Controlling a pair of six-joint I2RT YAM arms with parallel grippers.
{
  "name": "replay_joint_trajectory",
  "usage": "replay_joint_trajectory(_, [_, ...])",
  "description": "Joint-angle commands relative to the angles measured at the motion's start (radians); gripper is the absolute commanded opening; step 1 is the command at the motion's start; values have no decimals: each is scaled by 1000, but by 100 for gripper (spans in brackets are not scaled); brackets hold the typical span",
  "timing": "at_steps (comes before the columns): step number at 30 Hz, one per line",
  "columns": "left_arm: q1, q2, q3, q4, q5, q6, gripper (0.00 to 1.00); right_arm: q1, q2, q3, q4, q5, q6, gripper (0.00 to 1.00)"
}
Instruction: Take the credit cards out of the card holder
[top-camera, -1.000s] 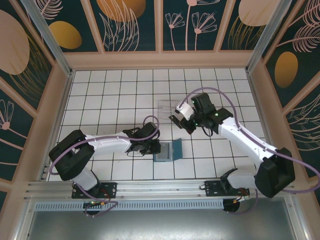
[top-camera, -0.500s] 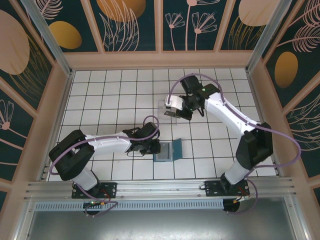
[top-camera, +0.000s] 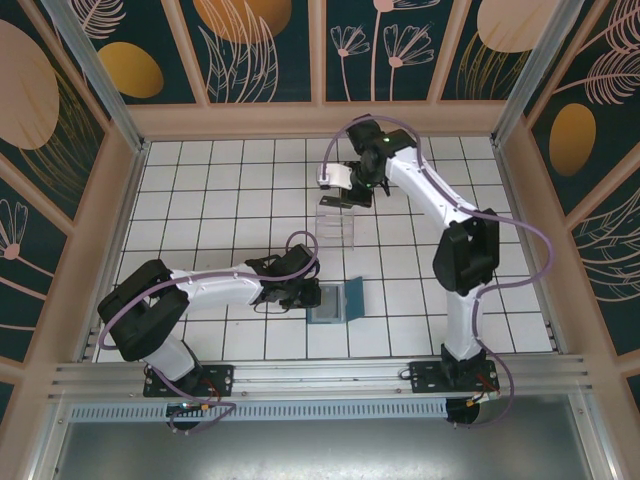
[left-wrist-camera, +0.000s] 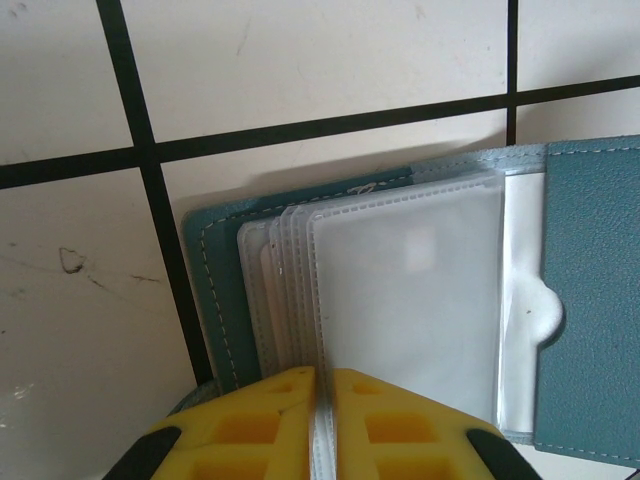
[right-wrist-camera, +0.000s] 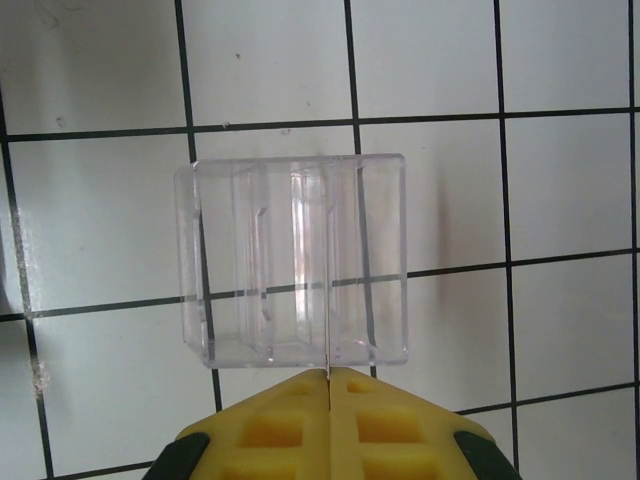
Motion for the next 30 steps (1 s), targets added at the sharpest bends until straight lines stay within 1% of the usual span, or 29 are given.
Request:
replay_joint_trajectory(1, [-3,9,3,-11,0,-12,15,-10,58,79,-85,21,-37,0])
replay_joint_trajectory(5, [-2,10,2,-7,-4,-21,15,-12,116,136,-101,31,-52,0])
replay_joint_trajectory(17, [-3,-6,-3,-16,-9,-32,15,-13,223,169,-89,45,-51,0])
replay_joint_trajectory(29, [-2,-11,-8,-15,-13,-43,15,-7,270,171,-67,29,-59,0])
replay_joint_trajectory(30, [-2,-13,-8,-16,-12,-44,15,-6,270,170,-59,34,-56,2])
